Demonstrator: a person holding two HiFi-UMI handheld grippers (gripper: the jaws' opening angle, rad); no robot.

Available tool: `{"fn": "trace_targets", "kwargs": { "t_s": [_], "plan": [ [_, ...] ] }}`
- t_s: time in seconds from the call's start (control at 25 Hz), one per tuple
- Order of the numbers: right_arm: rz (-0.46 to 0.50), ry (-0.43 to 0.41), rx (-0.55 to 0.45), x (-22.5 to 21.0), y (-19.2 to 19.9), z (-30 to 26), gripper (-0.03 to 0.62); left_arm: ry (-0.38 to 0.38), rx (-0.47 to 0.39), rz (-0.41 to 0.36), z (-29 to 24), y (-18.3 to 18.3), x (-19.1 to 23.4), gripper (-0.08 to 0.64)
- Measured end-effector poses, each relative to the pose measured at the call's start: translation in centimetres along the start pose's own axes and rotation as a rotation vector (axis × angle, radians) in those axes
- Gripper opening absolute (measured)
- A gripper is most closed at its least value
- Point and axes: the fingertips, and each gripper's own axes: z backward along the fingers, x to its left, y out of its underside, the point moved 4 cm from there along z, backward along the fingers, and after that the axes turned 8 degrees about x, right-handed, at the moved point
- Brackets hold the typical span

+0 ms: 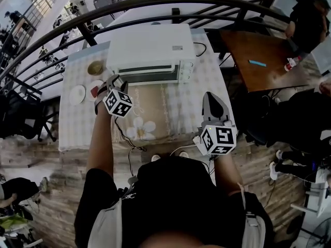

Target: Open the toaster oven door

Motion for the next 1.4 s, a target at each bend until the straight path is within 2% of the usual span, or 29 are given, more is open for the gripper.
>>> {"fn": "trace_targets", "kwargs": {
  "t_s": [0.12, 0.28, 0.52, 0.64, 0.88, 1.08, 1.2, 1.4],
  "plan": [
    [0.007, 0.006, 0.006, 0.2, 0.0, -0.1, 0.002, -0.033, 0.021, -0.048, -1.0, 0.7, 0.9, 0.183],
    [0.019, 0.010, 0.009, 0.7, -0.1, -0.4, 0.002, -0.080, 0.039, -0.188, -2.4, 1.0, 1.5, 0.186],
    [0.029, 0.015, 0.011, 1.1, -0.1, -0.7, 0.002, -0.051, 0.041, -0.347, -3.6, 1.0, 1.4, 0.184],
    [0.030, 0.017, 0.015, 1.4, 0.1, -0.5, 0.002, -0.027, 0.035, -0.418, -3.6, 1.2, 0.9, 0.139],
    [0.029, 0.007, 0.022, 1.9, 0.4, -0.7, 0.002, 0.031, 0.027, -0.454, -3.9, 1.1, 0.9, 0.124],
    [0.033, -0.005, 0.031, 2.5, 0.5, -0.6, 0.002, 0.109, 0.051, -0.557, -3.9, 0.6, 0.9, 0.116],
    [0.031, -0.015, 0.037, 2.9, 0.7, -0.6, 0.002, 0.146, 0.083, -0.590, -3.9, 0.2, 1.0, 0.110],
    [0.039, -0.030, 0.043, 3.5, 0.9, -0.4, 0.002, 0.113, 0.097, -0.599, -3.9, 0.3, 0.8, 0.101]
  ]
}}
